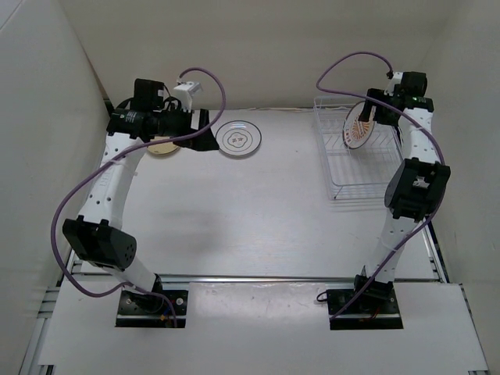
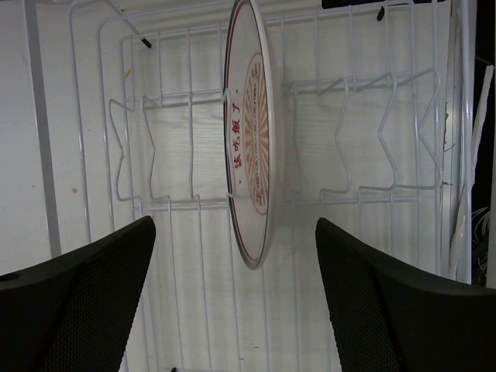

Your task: Unload the plates from the dish rack

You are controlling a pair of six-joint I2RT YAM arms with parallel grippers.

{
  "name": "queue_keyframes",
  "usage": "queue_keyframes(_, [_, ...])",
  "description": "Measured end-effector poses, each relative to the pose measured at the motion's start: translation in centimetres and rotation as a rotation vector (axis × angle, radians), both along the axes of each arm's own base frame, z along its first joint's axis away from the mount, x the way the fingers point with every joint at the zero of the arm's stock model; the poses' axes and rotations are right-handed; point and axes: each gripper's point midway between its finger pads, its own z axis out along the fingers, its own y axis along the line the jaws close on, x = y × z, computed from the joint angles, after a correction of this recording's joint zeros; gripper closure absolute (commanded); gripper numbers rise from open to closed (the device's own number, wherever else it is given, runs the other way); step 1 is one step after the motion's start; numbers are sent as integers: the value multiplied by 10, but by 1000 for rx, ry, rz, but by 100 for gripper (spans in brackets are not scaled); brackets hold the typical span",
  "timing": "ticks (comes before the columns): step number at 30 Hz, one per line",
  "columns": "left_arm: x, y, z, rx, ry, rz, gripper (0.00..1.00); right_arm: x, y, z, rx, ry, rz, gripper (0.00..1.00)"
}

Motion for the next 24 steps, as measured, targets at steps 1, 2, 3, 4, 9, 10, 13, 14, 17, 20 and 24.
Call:
queue_keyframes(1, [5, 5, 1, -15, 7, 34, 0, 1, -1, 0, -7, -3, 2, 16])
queue_keyframes(2, [10, 10, 1, -34, 19, 71, 0, 2, -2, -1, -11, -2, 2, 20])
queue_keyframes(3, [14, 16, 1, -49, 32, 103, 0, 3, -3, -2, -17, -2, 4, 23])
queue_keyframes(4, [18, 21, -1, -66, 49, 138, 0, 3, -3, -3, -21, -2, 6, 26])
queue_keyframes(9, [23, 35, -22, -149, 175, 247, 0, 7, -3, -10, -46, 3, 12, 38])
queue_keyframes(10, [22, 36, -28, -163, 211, 259, 0, 7, -4, -12, -50, 5, 12, 39])
queue_keyframes(13, [20, 37, -38, -194, 280, 279, 0, 8, -2, -14, -55, 9, 18, 44])
queue_keyframes(14, [20, 38, -39, -204, 291, 285, 0, 8, -2, -15, -57, 9, 21, 44])
queue_keyframes(17, [21, 39, -37, -240, 311, 293, 0, 10, 0, -19, -61, 11, 29, 49])
queue_keyframes(20, [21, 39, -32, -269, 314, 282, 0, 14, -2, -26, -70, 17, 29, 70])
queue_keyframes(24, [20, 37, -30, -285, 317, 267, 0, 15, -11, -35, -100, 39, 0, 100])
